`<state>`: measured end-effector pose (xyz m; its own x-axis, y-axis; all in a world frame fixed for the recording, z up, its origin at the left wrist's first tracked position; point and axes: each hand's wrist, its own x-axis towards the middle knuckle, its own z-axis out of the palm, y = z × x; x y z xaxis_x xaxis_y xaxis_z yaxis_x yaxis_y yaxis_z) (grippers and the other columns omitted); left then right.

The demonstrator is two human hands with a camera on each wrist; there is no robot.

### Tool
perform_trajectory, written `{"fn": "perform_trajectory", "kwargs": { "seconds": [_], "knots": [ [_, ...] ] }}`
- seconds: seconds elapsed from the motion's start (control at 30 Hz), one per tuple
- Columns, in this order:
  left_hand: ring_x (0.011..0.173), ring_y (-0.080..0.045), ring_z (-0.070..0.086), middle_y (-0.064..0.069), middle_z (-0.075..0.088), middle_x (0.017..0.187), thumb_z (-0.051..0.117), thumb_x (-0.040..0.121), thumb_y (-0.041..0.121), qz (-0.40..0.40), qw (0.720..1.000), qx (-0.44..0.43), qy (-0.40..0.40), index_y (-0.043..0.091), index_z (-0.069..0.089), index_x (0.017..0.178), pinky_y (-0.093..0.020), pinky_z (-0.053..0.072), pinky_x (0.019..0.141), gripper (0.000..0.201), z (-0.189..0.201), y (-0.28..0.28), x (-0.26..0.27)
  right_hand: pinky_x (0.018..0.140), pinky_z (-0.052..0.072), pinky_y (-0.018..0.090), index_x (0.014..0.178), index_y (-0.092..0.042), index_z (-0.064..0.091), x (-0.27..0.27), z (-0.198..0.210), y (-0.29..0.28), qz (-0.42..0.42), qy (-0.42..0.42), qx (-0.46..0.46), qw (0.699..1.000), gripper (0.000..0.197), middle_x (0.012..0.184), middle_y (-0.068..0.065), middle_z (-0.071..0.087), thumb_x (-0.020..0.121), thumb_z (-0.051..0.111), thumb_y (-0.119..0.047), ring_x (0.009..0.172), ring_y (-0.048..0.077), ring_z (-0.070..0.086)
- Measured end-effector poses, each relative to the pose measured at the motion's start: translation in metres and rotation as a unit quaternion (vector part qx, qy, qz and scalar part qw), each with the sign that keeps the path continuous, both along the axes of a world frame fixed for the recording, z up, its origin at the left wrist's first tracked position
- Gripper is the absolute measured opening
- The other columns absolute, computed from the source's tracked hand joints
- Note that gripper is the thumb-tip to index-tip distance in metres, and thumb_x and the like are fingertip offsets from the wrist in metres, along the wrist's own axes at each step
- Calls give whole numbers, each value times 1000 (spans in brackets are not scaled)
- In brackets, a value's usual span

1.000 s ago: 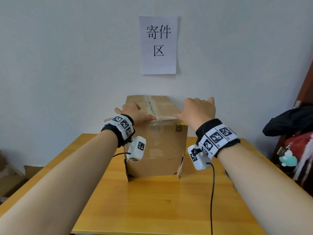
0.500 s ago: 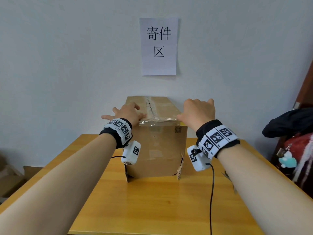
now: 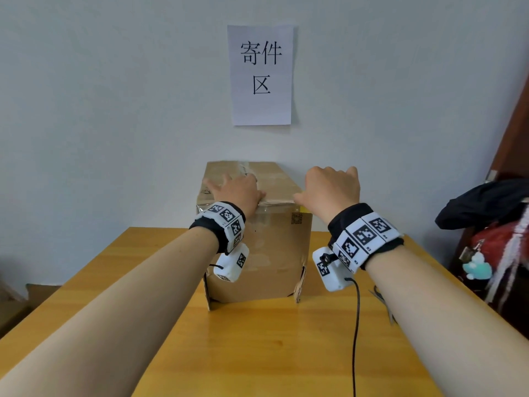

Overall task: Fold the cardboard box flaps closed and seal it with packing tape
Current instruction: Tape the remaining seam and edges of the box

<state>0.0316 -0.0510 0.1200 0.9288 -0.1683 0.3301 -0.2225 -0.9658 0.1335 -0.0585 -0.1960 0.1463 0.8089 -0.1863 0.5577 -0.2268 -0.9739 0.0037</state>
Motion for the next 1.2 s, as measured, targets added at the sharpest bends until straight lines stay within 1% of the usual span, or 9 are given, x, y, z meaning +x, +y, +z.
{"fn": "perform_trajectory", "kwargs": {
  "seconds": [0.13,0.2,0.3,0.43,0.67,0.8,0.93,1.03,1.2],
  "knots": [
    [134,-32,39,-2,63,107,33,98,58,-7,1000,16,16,22,63,115,-74,3,108,51,1,-1,1,82,26,41,62,-19,44,0,1,-1,2,-1,-4,1000,30,59,-4,49,86,58,-30,52,17,43],
    [139,-35,34,-8,61,123,28,83,84,-4,999,16,28,16,61,120,-74,1,107,85,1,-5,-2,85,29,42,63,-19,43,1,2,-1,6,-1,-1,1000,34,60,-4,49,87,59,-36,53,17,42],
    [144,-37,27,-8,45,149,31,70,94,-1,999,33,25,15,49,138,-74,6,108,106,0,-9,-6,91,31,43,64,-20,42,1,2,-1,6,5,0,1000,39,62,-4,49,88,60,-44,53,17,41],
    [145,-36,20,-5,35,155,29,79,87,-7,998,30,61,23,54,138,-75,7,107,90,-1,-16,-4,92,30,43,65,-20,42,1,4,-1,0,9,-1,1000,34,63,-3,49,88,59,-39,53,17,41],
    [141,-35,30,-7,52,142,37,92,68,13,999,9,30,21,50,138,-73,5,109,67,6,-16,5,89,30,43,64,-20,42,3,2,-2,-7,10,-15,1000,27,62,-4,48,86,57,-28,52,17,41],
    [145,-30,25,3,54,142,41,84,79,-91,995,-43,21,26,49,139,-71,6,109,77,9,-22,5,90,30,43,65,-21,41,6,2,-9,-4,8,-18,1000,37,64,-4,49,91,58,-41,54,16,41],
    [139,-14,37,23,60,128,62,84,64,-211,975,-62,11,41,48,138,-70,9,109,60,7,-27,5,90,29,43,66,-22,40,6,2,-10,-6,11,-25,1000,39,65,-4,49,90,57,-48,54,15,40],
    [125,-7,51,22,65,122,64,82,64,-195,977,-79,34,40,54,131,-66,7,111,56,-1,-30,6,89,28,43,66,-21,42,5,2,-13,2,6,-34,999,31,63,-4,50,89,56,-37,54,17,43],
    [121,-11,55,20,66,118,52,93,56,-150,987,-54,28,37,59,124,-66,4,111,37,7,-38,7,81,23,41,64,-21,46,4,-2,-18,21,20,-15,999,48,60,-4,53,88,55,-62,60,20,52]
  ]
}}
